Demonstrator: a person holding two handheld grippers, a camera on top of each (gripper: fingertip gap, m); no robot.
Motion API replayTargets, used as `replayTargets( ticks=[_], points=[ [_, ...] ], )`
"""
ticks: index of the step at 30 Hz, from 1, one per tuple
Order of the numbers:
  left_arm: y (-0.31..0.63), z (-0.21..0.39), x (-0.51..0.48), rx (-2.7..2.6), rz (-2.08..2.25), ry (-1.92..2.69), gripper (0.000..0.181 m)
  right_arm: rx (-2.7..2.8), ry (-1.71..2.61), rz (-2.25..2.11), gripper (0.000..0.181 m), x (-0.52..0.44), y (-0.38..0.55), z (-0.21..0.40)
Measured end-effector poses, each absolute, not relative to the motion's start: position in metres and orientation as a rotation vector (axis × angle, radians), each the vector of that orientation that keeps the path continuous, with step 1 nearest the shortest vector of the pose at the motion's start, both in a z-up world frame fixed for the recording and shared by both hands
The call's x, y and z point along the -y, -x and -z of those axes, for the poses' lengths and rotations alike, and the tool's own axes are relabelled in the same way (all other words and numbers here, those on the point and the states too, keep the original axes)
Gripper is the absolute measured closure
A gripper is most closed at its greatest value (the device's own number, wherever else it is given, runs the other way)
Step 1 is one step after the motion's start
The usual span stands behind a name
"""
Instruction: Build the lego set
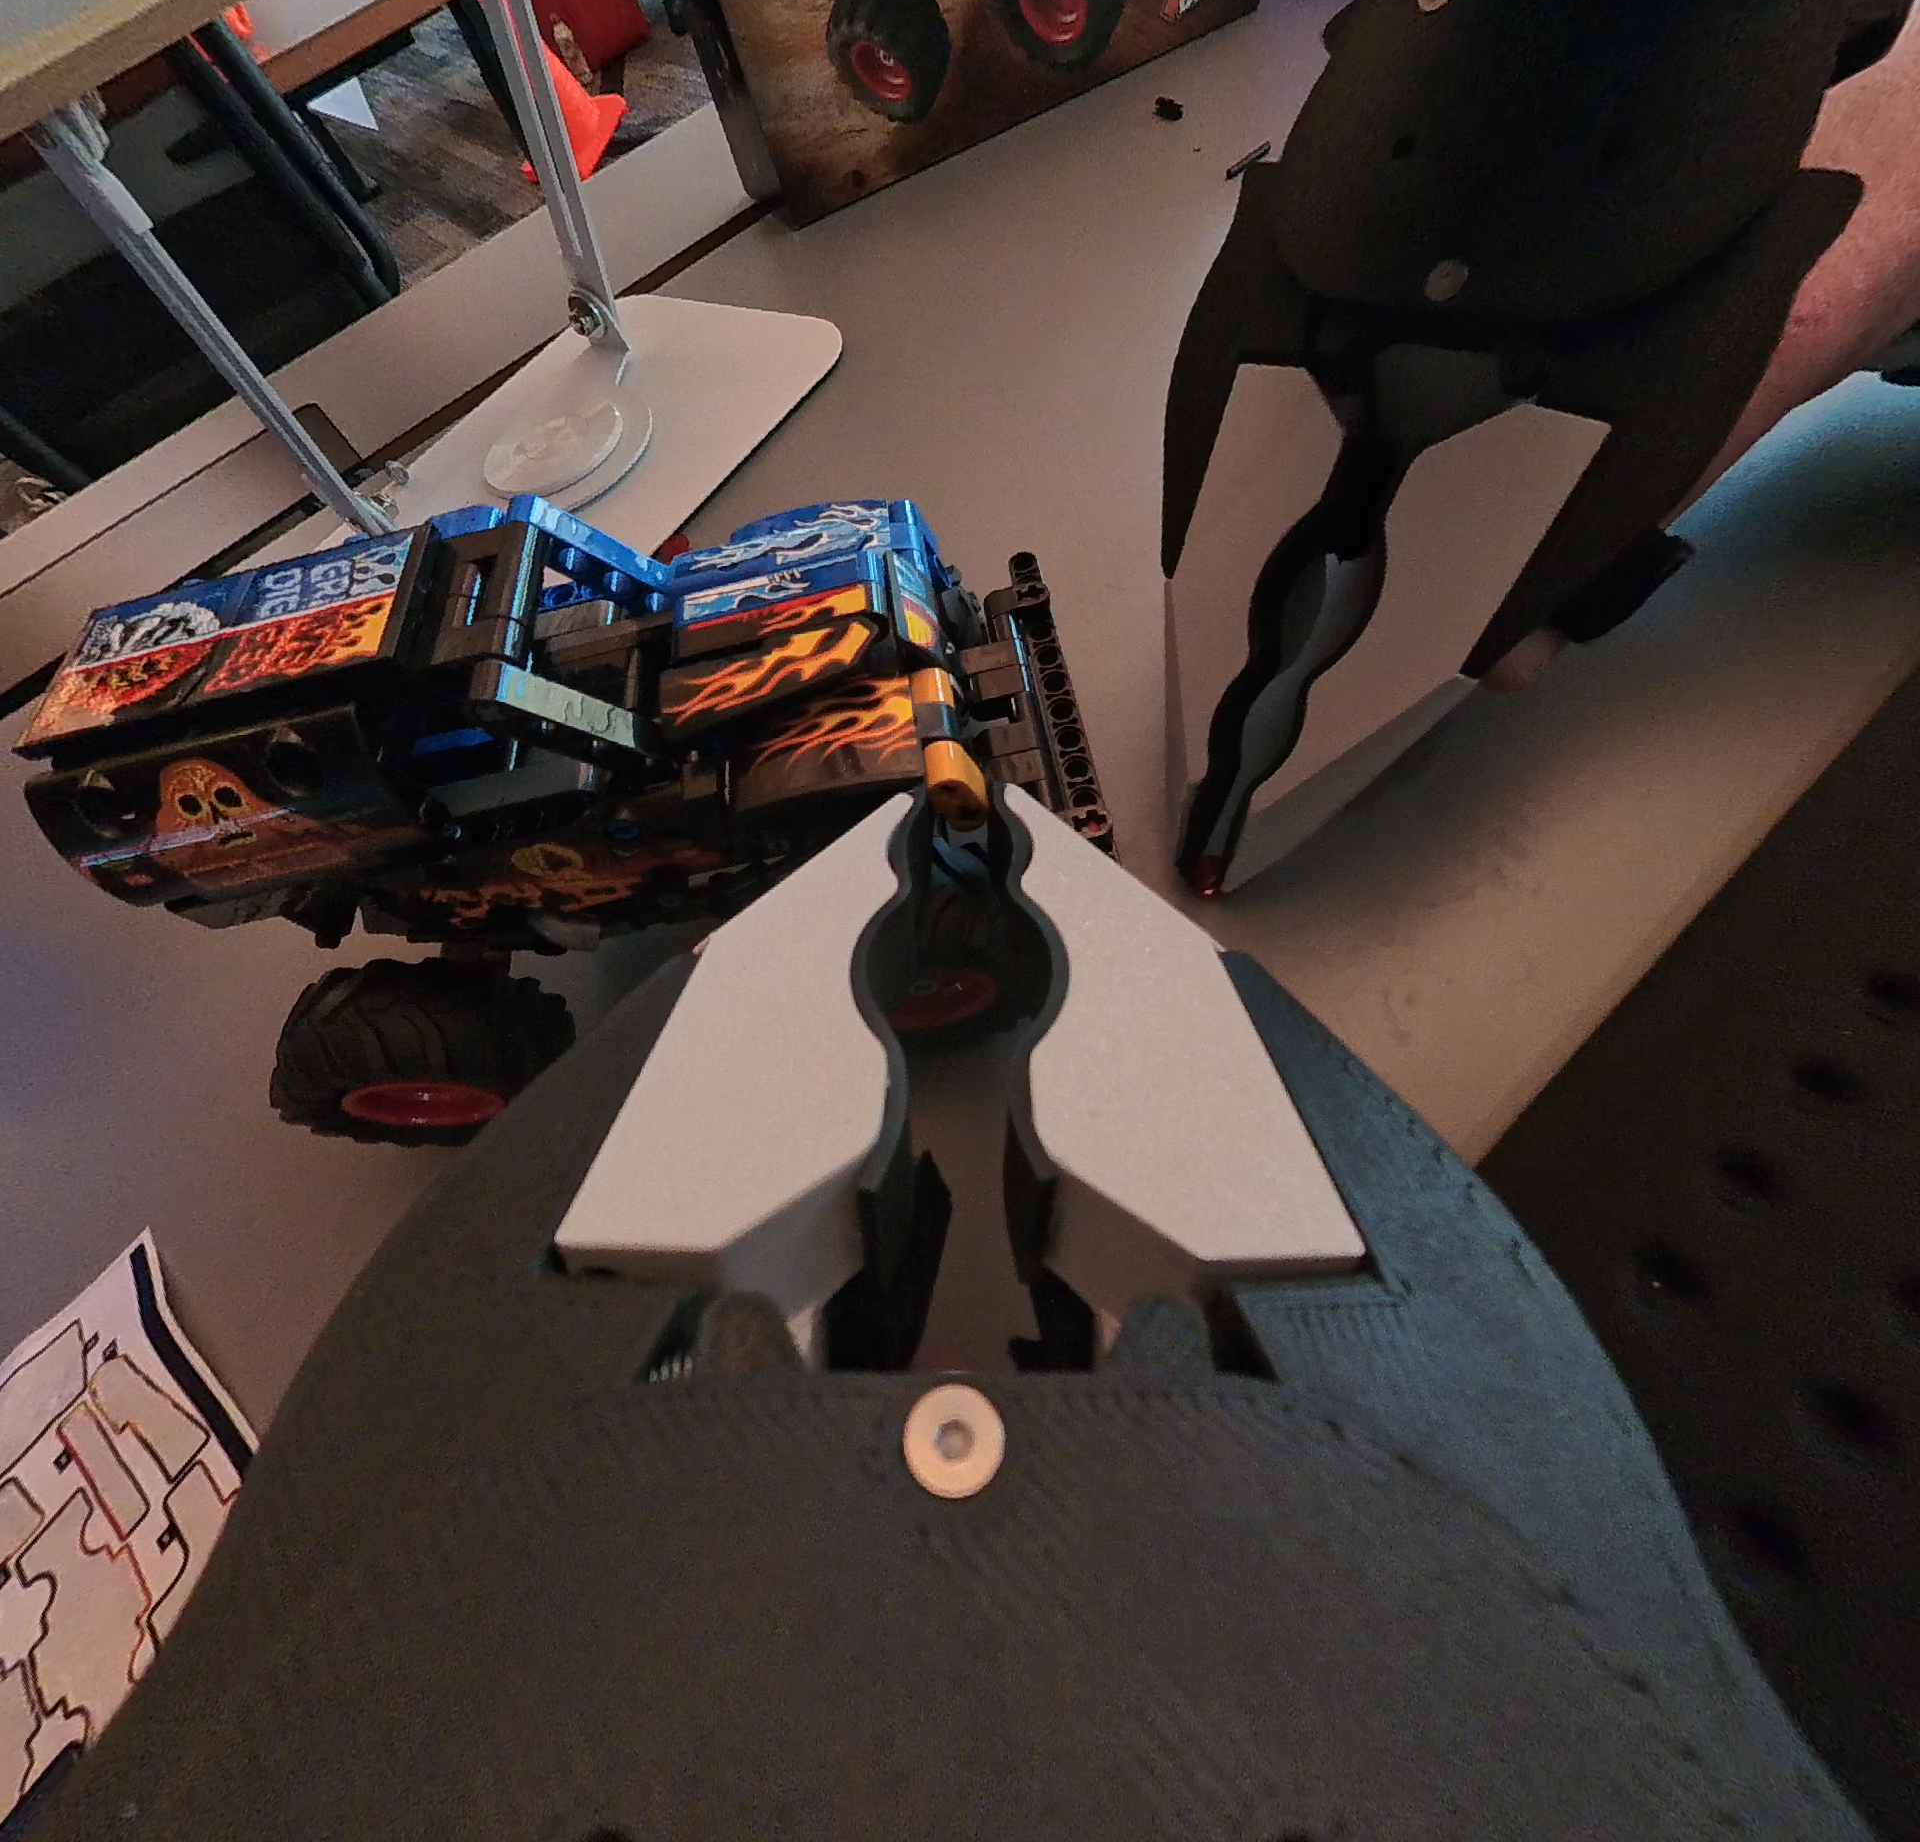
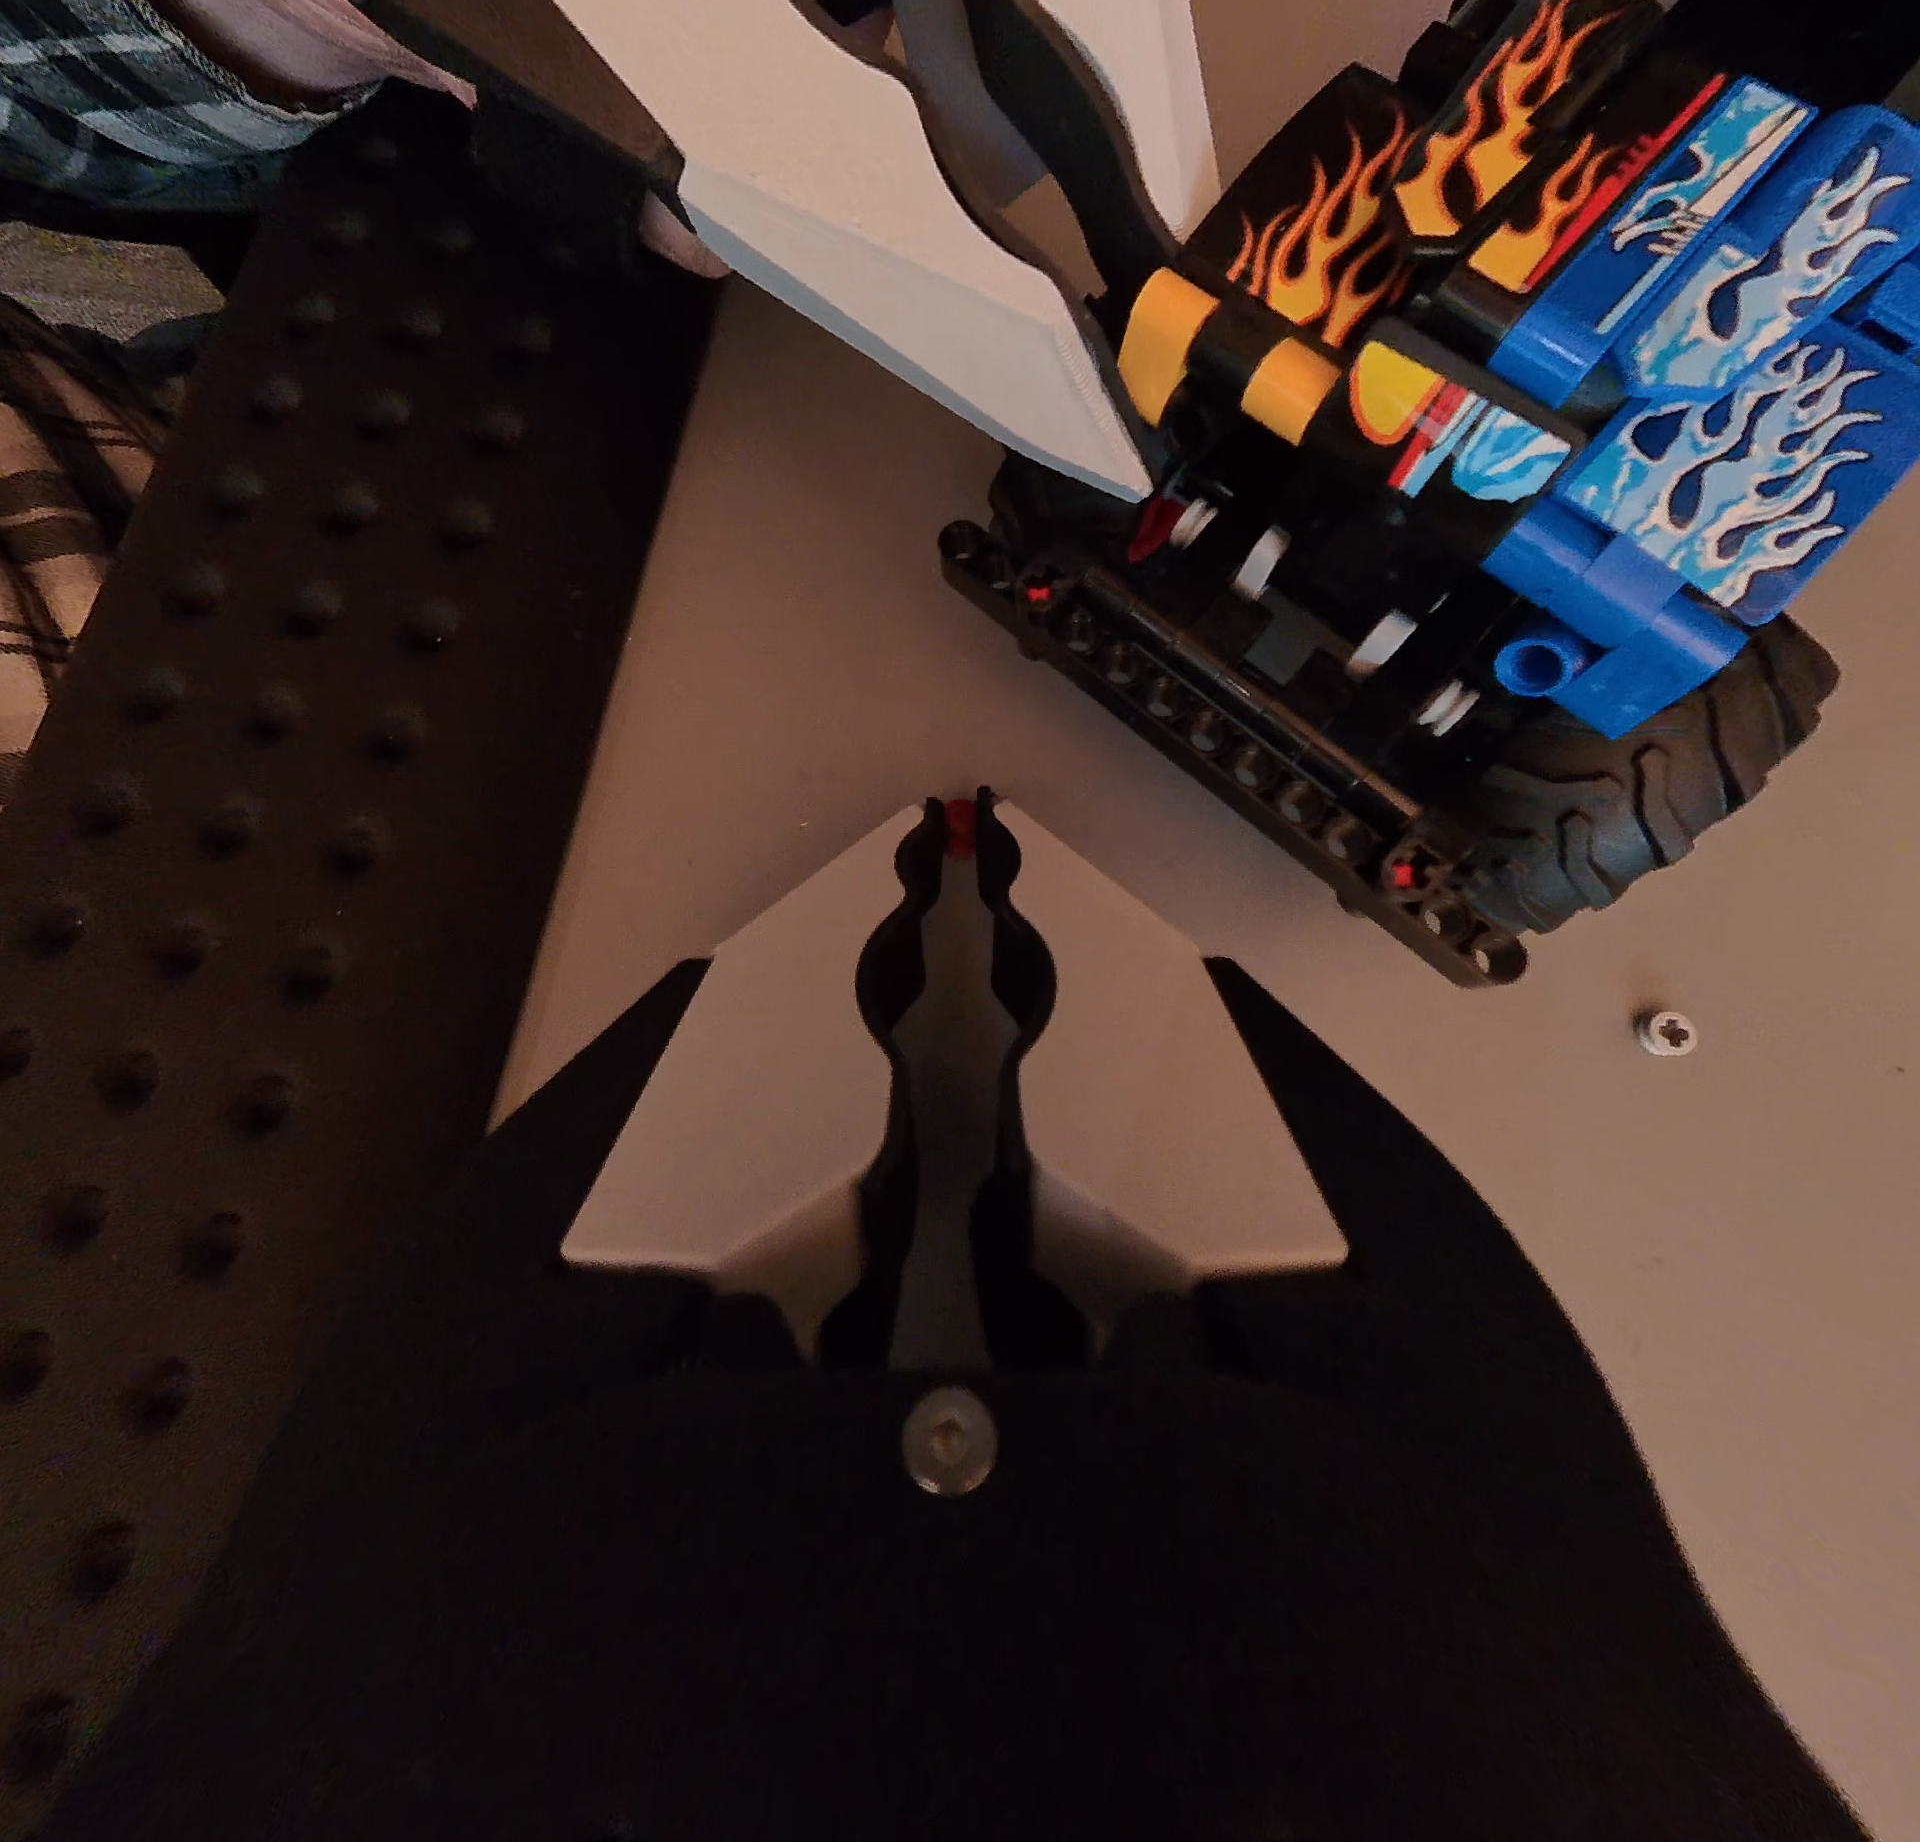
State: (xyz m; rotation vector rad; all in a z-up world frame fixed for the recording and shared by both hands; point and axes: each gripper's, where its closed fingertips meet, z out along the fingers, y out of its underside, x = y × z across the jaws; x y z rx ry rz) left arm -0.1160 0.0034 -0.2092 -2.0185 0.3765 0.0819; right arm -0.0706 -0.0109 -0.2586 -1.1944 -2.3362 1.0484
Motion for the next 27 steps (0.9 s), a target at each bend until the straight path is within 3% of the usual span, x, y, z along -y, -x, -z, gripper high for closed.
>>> replayTargets(
  ticks=[6, 19, 27],
  points=[
    [0.116, 0.209, -0.003, -0.373, -0.072, 2.022, 0.172, 2.287, 1.163, -1.085, 0.177, 0.012, 0.072, 0.248],
    [0.103, 0.183, -0.008, -0.224, 0.256, 1.925, 0.174, 1.846, 0.96, -1.29, 0.178, 0.002, 0.088, 0.152],
    [0.085, 0.165, -0.012, -0.142, 0.488, 1.828, 0.173, 1.803, 0.936, -1.266, 0.179, -0.002, 0.089, 0.148]
  ],
)
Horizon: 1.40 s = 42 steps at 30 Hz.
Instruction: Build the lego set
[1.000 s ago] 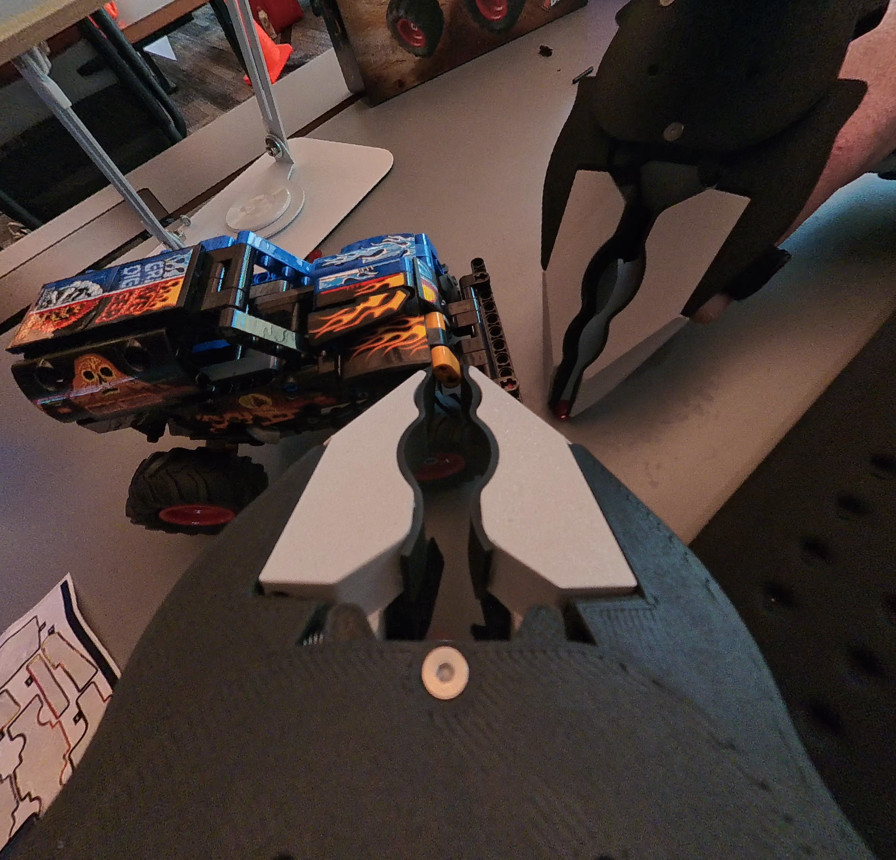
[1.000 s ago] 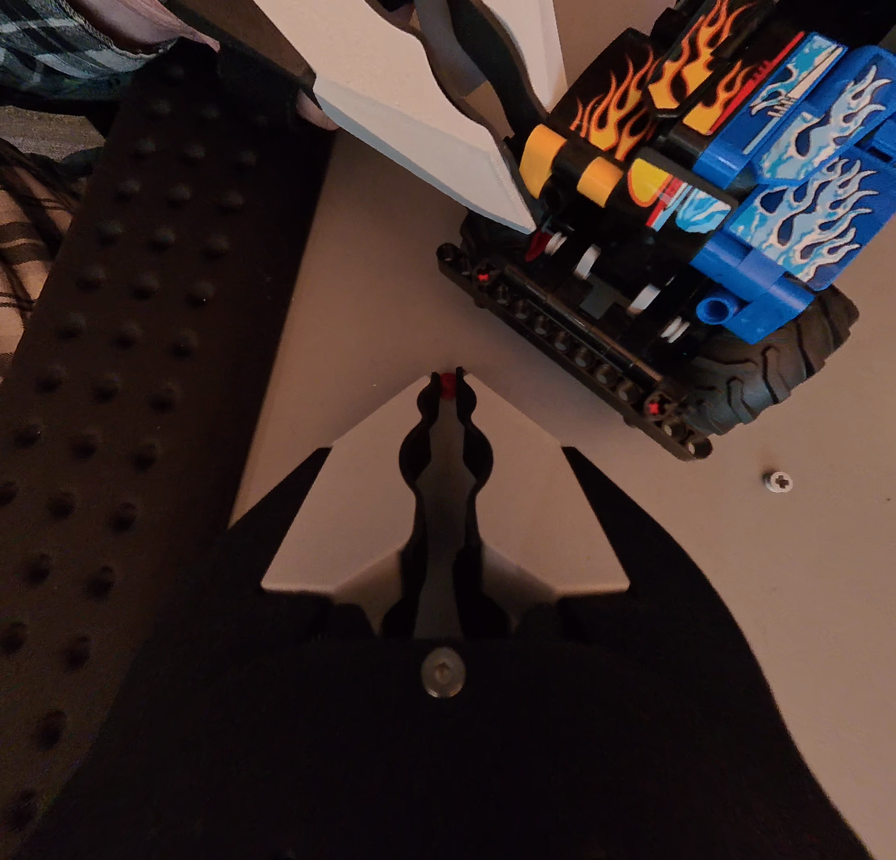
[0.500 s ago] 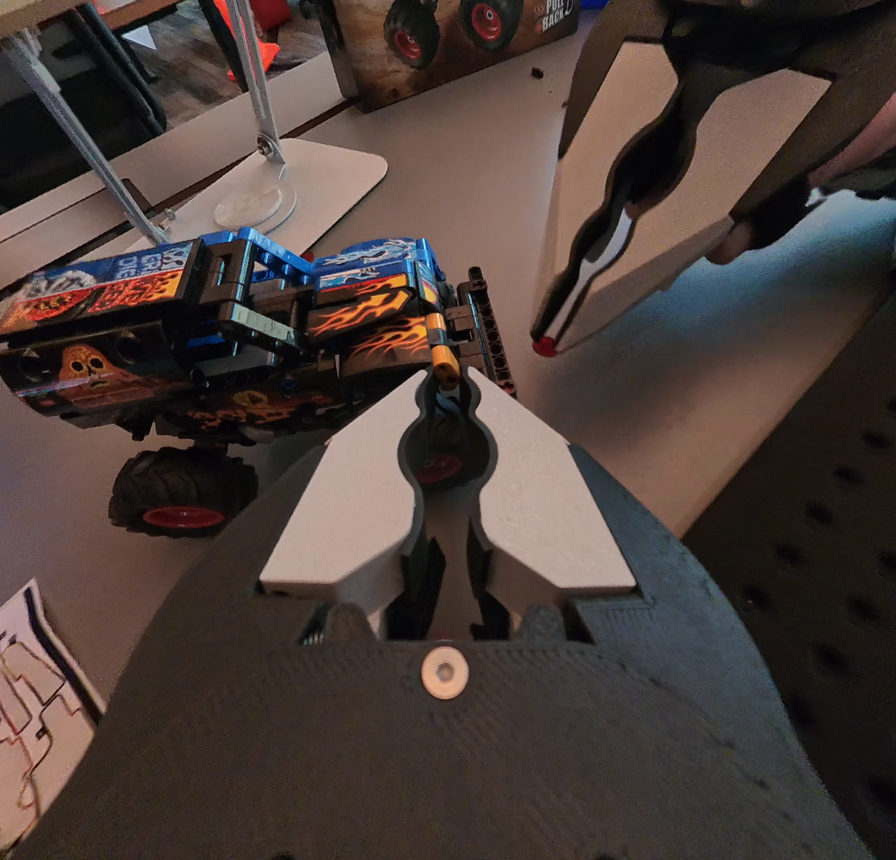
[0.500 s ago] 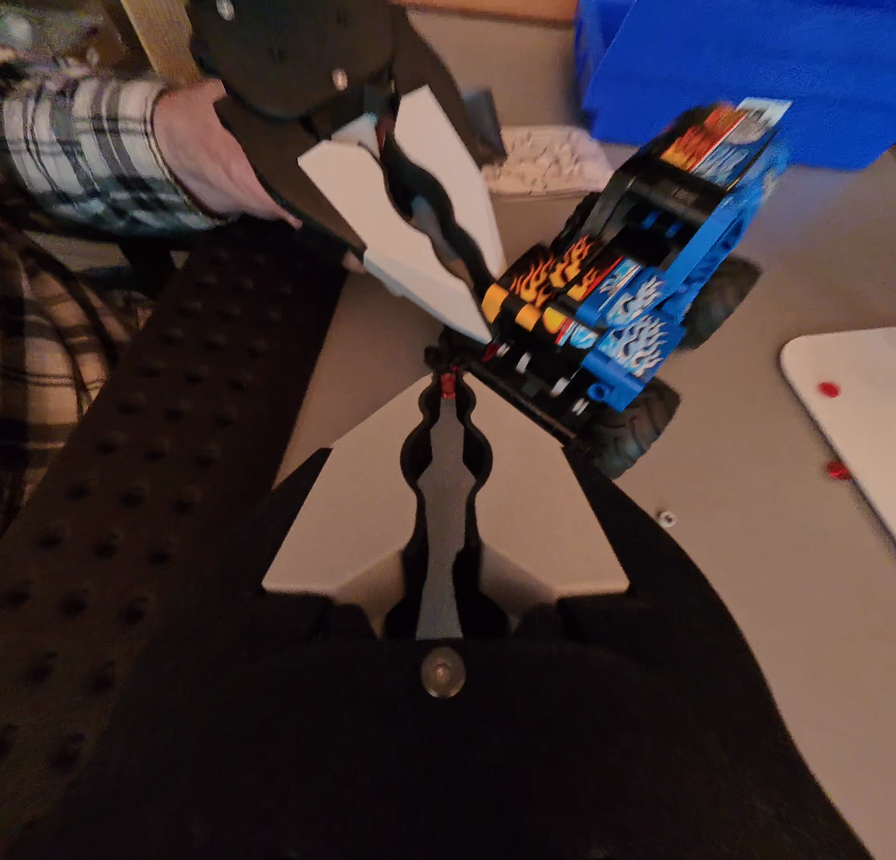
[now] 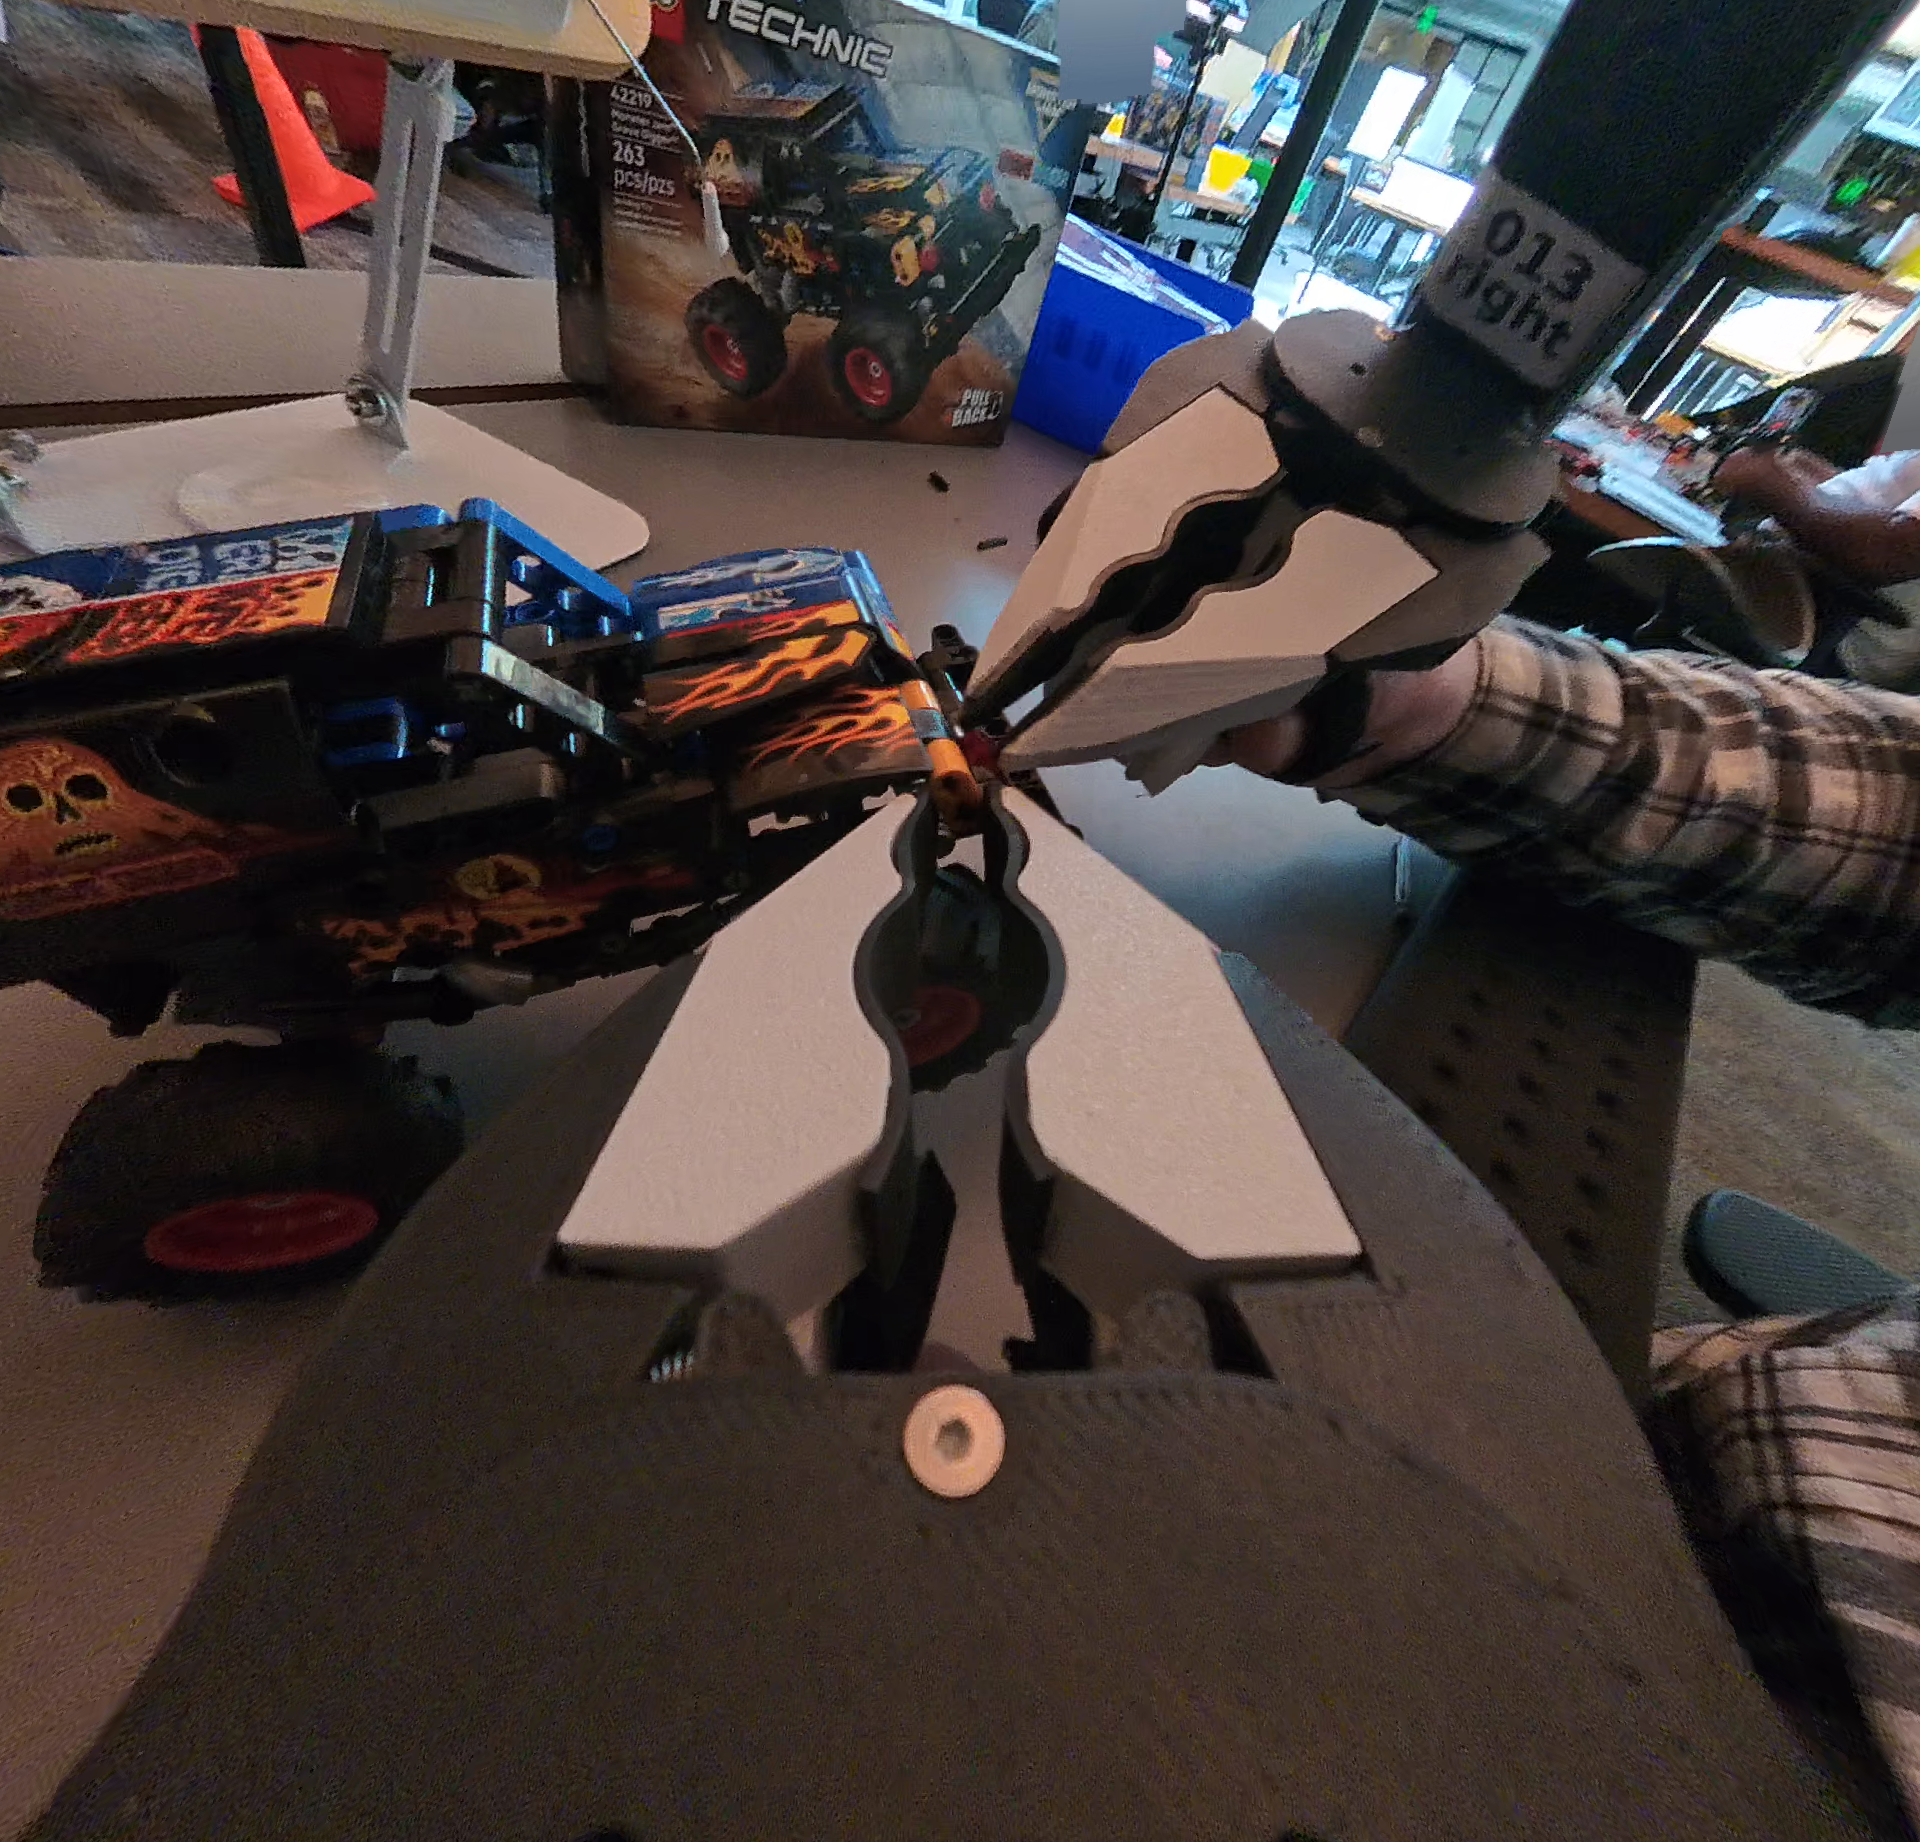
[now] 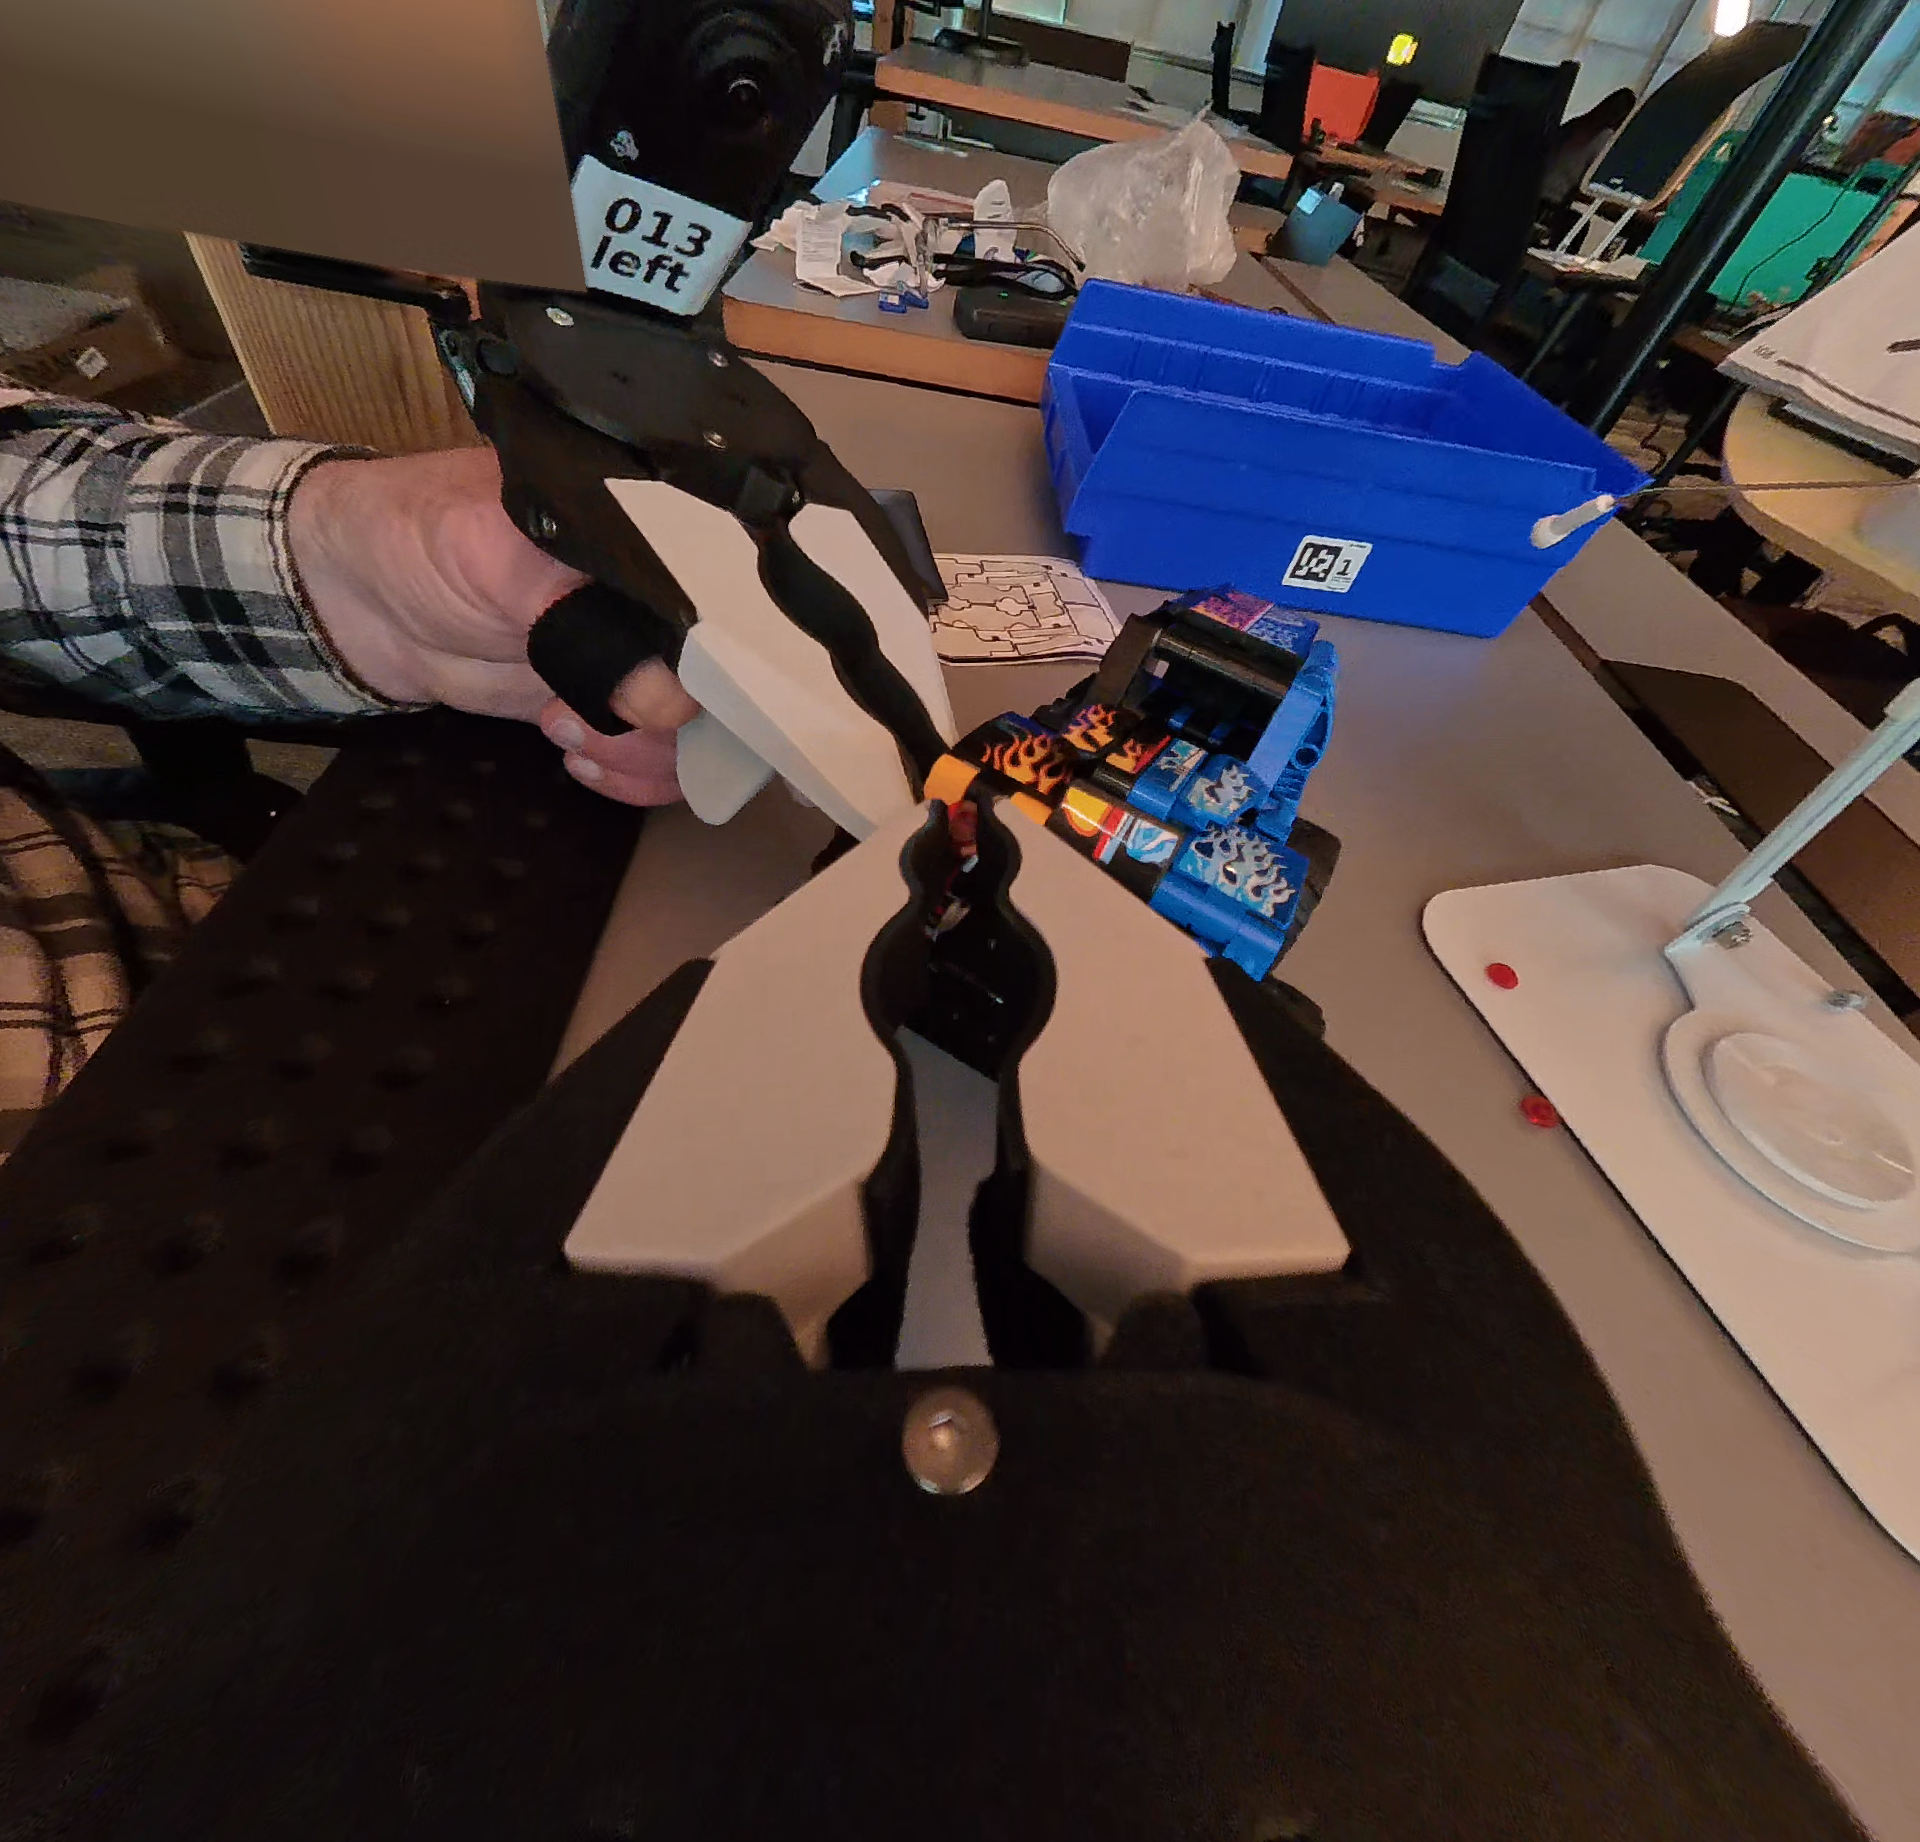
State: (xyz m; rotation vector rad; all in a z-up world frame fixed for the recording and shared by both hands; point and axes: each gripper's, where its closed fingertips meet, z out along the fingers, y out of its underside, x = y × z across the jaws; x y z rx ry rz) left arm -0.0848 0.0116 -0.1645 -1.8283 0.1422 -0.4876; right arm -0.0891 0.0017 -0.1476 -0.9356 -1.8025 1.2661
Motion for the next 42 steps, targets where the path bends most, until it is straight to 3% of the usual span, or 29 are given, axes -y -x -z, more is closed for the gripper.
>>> replayTargets(
  ticks=[42],
  points=[
    [0.078, 0.15, -0.023, 0.011, 0.716, 1.682, 0.175, 1.586, 0.957, -1.576, 0.179, -0.014, 0.088, 0.138]
  ],
)
